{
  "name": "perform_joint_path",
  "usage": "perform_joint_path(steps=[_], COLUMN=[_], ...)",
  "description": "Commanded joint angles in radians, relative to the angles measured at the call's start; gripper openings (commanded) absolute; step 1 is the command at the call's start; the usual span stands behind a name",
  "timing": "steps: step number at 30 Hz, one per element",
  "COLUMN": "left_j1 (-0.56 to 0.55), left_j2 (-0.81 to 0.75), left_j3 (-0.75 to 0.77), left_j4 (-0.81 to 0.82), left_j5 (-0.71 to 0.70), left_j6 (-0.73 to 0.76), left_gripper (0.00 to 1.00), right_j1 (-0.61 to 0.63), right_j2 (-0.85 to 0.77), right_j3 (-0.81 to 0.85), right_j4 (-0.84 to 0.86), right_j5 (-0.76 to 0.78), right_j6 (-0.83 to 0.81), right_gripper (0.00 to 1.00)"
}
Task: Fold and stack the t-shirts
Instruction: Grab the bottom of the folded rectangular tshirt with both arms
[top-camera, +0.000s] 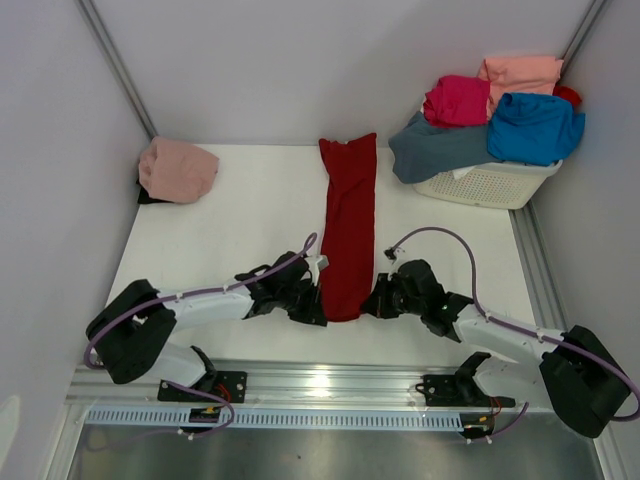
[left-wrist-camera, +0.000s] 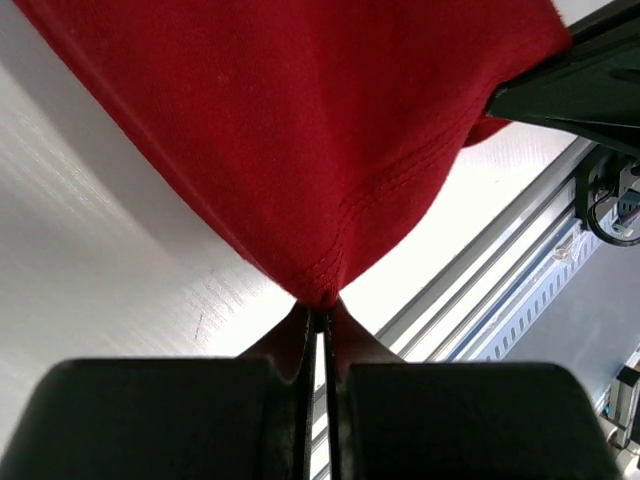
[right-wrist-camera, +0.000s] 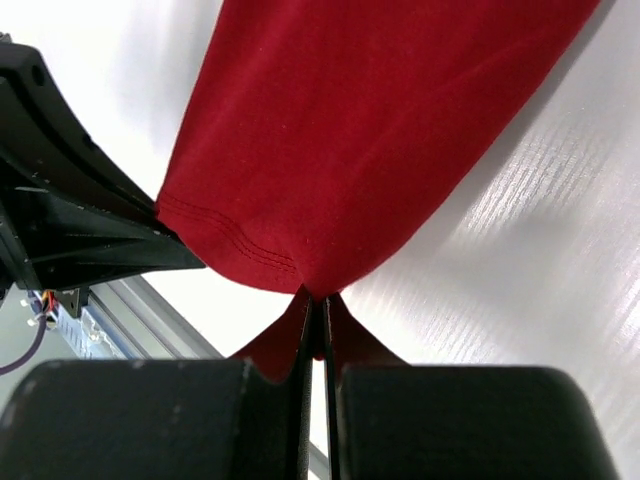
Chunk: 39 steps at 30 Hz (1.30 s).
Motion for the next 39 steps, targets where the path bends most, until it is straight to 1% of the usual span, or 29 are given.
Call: perform_joint_path(steps=[1, 3, 4, 6, 7, 9, 11, 12, 15, 16, 21, 25, 27, 29, 35, 38, 39], left_j1=[0.005, 0.005, 0.005, 0.005, 0.005, 0.005, 0.005, 0.005, 0.010, 0.010, 0.010, 0.010, 0.012, 0.012, 0.012, 0.010, 0.012], left_j2=[-0.028, -0.037, -0.046, -0.071, -0.082, -0.112, -0.141, -0.172, -0.220, -0.221, -0.162, -0.032, 0.009, 0.070, 0.144, 0.182, 0.188], left_j3=[0.035, 0.028, 0.022, 0.016, 0.005, -0.002, -0.022, -0.033, -0.054, -0.056, -0.065, -0.032, -0.009, 0.011, 0.042, 0.057, 0.058], left_j4=[-0.033, -0.040, -0.043, -0.039, -0.034, -0.020, -0.002, 0.009, 0.026, 0.015, 0.032, 0.052, 0.075, 0.058, 0.085, 0.098, 0.105], left_j5=[0.009, -0.011, -0.022, -0.034, -0.039, -0.055, -0.065, -0.071, -0.141, -0.198, -0.221, -0.178, -0.132, -0.122, -0.079, -0.034, -0.022], left_j6=[0.021, 0.017, 0.006, 0.004, 0.001, -0.003, -0.006, -0.008, -0.043, -0.054, -0.068, -0.083, -0.079, -0.074, -0.075, -0.074, -0.074], left_gripper=[0.01, 0.06, 0.15, 0.23, 0.35, 0.50, 0.87, 0.99, 0.99, 0.99, 0.99, 0.99, 0.99, 0.99, 0.94, 0.87, 0.80], right_j1=[-0.003, -0.003, -0.001, -0.003, -0.003, -0.003, -0.003, -0.003, -0.003, -0.003, -0.003, -0.003, -0.003, -0.003, -0.001, -0.003, -0.003], right_j2=[-0.036, -0.043, -0.049, -0.051, -0.051, -0.048, -0.043, -0.043, -0.045, -0.045, -0.045, -0.042, -0.045, -0.046, -0.085, -0.105, -0.109], right_j3=[0.048, 0.049, 0.048, 0.042, 0.039, 0.031, 0.030, 0.030, 0.026, 0.026, 0.025, 0.026, 0.025, 0.025, 0.007, 0.000, 0.000], right_j4=[-0.066, -0.070, -0.105, -0.109, -0.107, -0.104, -0.098, -0.098, -0.101, -0.103, -0.100, -0.093, -0.093, -0.095, -0.104, -0.116, -0.121], right_j5=[-0.003, 0.000, 0.000, 0.005, 0.008, 0.009, 0.008, 0.008, 0.008, 0.008, 0.005, 0.000, -0.001, -0.003, 0.000, 0.008, 0.008], right_j6=[-0.033, -0.038, -0.039, -0.039, -0.038, -0.035, -0.033, -0.033, -0.033, -0.034, -0.038, -0.036, -0.035, -0.036, -0.028, -0.027, -0.027], right_gripper=[0.00, 0.00, 0.00, 0.00, 0.00, 0.00, 0.00, 0.00, 0.00, 0.00, 0.00, 0.00, 0.00, 0.00, 0.00, 0.00, 0.00])
